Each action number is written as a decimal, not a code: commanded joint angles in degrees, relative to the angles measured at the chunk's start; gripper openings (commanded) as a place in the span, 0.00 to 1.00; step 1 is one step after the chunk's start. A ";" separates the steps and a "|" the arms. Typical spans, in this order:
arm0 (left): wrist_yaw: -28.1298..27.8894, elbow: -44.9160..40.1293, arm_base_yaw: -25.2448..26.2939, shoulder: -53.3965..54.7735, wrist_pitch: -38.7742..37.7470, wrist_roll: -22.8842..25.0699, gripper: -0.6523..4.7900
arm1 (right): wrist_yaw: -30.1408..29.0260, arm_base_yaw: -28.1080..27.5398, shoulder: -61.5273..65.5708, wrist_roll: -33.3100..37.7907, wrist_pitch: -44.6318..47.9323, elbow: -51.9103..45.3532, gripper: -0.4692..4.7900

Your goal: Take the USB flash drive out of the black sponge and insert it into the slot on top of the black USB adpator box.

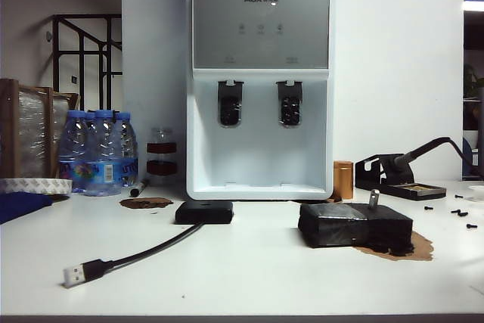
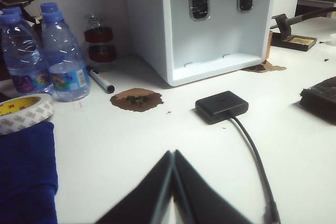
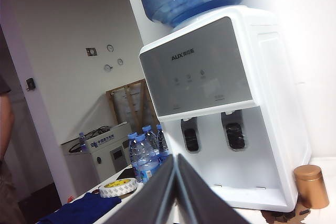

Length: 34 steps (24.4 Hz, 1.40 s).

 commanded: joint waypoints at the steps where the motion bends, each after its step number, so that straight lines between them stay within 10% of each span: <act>1: -0.04 -0.07 -0.07 0.17 -0.44 0.33 0.11 | -0.15 0.00 0.00 0.31 0.39 0.42 0.10; 10: 0.85 0.35 -0.07 0.13 0.33 0.76 0.11 | -0.15 0.00 0.00 0.31 0.39 0.39 0.10; 17: 17.16 12.68 -0.04 0.24 0.48 0.68 0.11 | -0.17 0.00 0.00 0.33 0.37 0.39 0.10; 28: 23.87 26.71 -0.07 20.13 19.12 -11.10 0.11 | -1.46 0.00 0.02 -0.46 -0.28 8.02 0.10; 34: 25.55 35.26 -0.07 38.60 25.68 -12.90 0.11 | -0.37 -0.02 15.08 -21.18 -33.97 41.44 0.11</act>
